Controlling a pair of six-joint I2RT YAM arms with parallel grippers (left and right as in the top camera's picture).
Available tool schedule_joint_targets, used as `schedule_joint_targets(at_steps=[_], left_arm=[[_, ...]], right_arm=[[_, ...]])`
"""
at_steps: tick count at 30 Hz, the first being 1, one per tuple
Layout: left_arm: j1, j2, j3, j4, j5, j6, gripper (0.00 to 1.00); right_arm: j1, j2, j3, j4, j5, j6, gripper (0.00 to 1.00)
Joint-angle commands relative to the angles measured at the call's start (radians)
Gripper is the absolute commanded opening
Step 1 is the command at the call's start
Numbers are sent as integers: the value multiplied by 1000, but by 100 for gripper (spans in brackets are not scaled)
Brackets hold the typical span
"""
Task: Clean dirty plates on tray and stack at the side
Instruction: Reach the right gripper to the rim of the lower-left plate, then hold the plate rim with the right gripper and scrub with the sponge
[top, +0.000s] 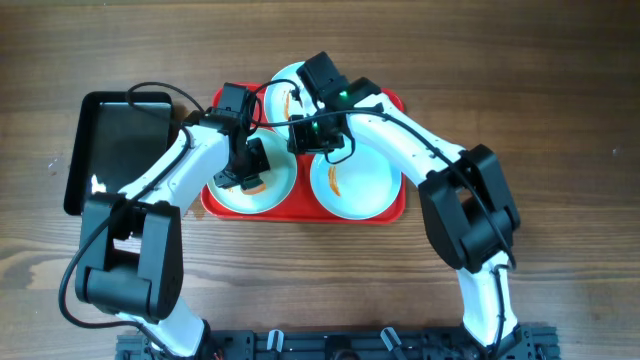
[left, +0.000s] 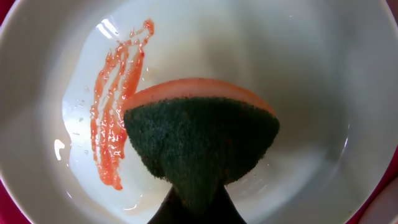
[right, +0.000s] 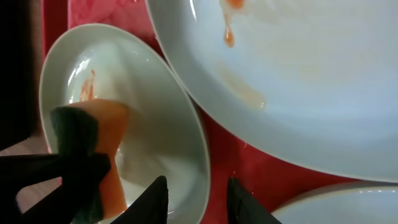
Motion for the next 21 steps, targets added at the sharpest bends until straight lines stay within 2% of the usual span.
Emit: schedule_joint_targets(at_steps=[1, 21], left_arm=[[4, 3, -3, -5, -34, -2, 4], [63, 3, -3, -38, -35, -2, 4]], right_arm=[[2, 52, -3, 5, 3, 13, 31], [14, 106, -3, 23, -20, 18, 29]])
